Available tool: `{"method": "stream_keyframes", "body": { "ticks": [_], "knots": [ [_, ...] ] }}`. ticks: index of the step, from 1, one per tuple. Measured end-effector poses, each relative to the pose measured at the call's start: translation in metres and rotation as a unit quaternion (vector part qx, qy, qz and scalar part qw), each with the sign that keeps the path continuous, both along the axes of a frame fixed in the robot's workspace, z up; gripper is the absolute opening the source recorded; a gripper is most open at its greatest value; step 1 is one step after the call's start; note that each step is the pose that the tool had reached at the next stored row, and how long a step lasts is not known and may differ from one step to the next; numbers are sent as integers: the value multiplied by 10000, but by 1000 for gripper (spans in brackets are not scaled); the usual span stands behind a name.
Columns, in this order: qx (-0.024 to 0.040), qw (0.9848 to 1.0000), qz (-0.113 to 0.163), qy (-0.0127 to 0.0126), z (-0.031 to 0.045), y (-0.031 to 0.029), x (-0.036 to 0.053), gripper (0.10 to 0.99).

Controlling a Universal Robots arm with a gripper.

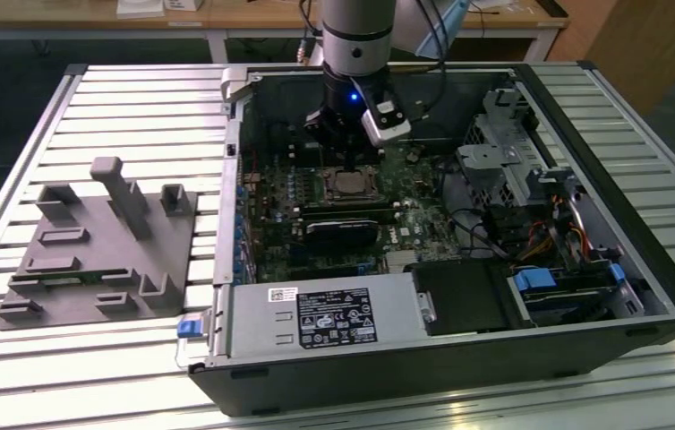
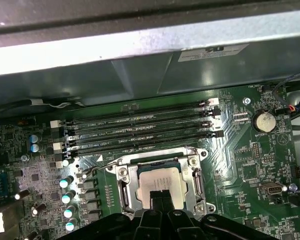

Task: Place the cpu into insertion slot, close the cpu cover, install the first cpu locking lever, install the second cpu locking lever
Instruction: 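Install the first cpu locking lever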

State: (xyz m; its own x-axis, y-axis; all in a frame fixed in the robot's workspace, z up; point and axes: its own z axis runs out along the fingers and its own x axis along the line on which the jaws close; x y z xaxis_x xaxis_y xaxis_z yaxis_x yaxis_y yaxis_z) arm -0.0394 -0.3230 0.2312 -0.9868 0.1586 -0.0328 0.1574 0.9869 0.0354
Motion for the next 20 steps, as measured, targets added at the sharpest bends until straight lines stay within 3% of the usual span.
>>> {"method": "stream_keyframes", "body": {
  "ticks": [5,11,20],
  "knots": [
    [-3,10000,0,2,11,-1,0,106],
    [0,10000,0,0,101,0,0,106],
    [0,10000,0,0,109,0,-25,106]
  ]
}}
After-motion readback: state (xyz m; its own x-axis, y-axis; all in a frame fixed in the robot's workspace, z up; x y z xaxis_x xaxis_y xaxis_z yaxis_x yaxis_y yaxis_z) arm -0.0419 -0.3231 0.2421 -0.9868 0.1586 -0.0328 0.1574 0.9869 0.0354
